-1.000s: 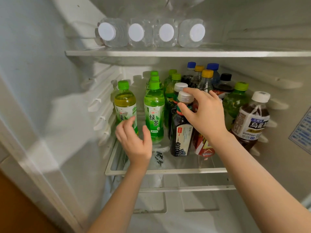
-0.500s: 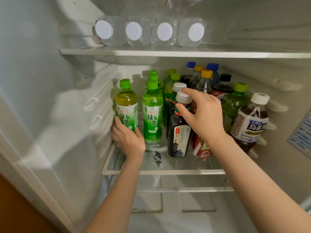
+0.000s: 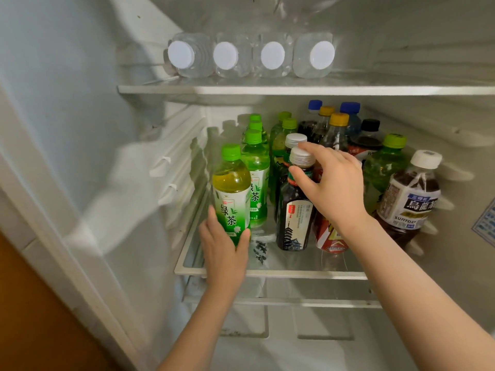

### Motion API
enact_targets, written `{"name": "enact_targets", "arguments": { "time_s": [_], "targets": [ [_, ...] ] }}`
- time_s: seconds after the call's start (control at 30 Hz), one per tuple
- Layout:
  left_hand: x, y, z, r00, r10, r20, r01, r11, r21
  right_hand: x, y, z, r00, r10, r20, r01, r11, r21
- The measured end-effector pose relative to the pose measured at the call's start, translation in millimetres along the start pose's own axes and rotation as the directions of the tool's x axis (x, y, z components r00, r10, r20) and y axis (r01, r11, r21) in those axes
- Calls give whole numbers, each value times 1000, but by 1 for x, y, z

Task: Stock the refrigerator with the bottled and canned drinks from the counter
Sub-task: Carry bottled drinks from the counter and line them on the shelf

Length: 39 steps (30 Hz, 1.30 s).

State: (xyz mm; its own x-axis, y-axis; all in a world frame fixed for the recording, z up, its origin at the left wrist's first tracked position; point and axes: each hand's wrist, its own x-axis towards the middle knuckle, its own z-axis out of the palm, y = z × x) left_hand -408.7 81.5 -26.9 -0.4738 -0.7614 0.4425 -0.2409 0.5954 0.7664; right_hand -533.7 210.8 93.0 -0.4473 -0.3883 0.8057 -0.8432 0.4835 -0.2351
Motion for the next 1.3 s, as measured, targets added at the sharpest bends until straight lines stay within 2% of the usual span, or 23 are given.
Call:
{"name": "enact_targets", "arguments": {
  "time_s": [0.13,0.4,0.5,0.57,0.67,0.73,0.8,1.0,1.3],
  "targets": [
    [2,1,0,989,78,125,-77,997,-12,0,-1,1,1000,5,17,-5,1000,-7],
    [14,0,6,974,131,184,-122,991,-59,-11,-6,1,999,-32,-23,30,993,-110],
    [14,-5,7,970,136,200,-110,985,-136,-41,-15,0,983,38,-177,-29,998,53],
    [13,-7,7,964,139,227,-99,979,-178,-67,-21,4,968,146,-206,-108,977,186],
    [11,-7,7,958,144,250,-85,969,-233,-94,-29,17,944,322,-73,-296,924,242],
    [11,-6,8,959,149,241,-91,967,-237,-103,-30,25,909,416,34,-414,888,201],
    [10,-6,8,960,152,234,-99,970,-222,-105,-30,31,886,458,70,-464,873,150],
    [11,-6,9,958,156,239,-102,969,-224,-103,-25,45,839,516,170,-526,851,12],
    [13,-5,6,960,102,261,-38,970,-241,-103,-20,41,855,481,193,-489,872,-6]
  ]
}}
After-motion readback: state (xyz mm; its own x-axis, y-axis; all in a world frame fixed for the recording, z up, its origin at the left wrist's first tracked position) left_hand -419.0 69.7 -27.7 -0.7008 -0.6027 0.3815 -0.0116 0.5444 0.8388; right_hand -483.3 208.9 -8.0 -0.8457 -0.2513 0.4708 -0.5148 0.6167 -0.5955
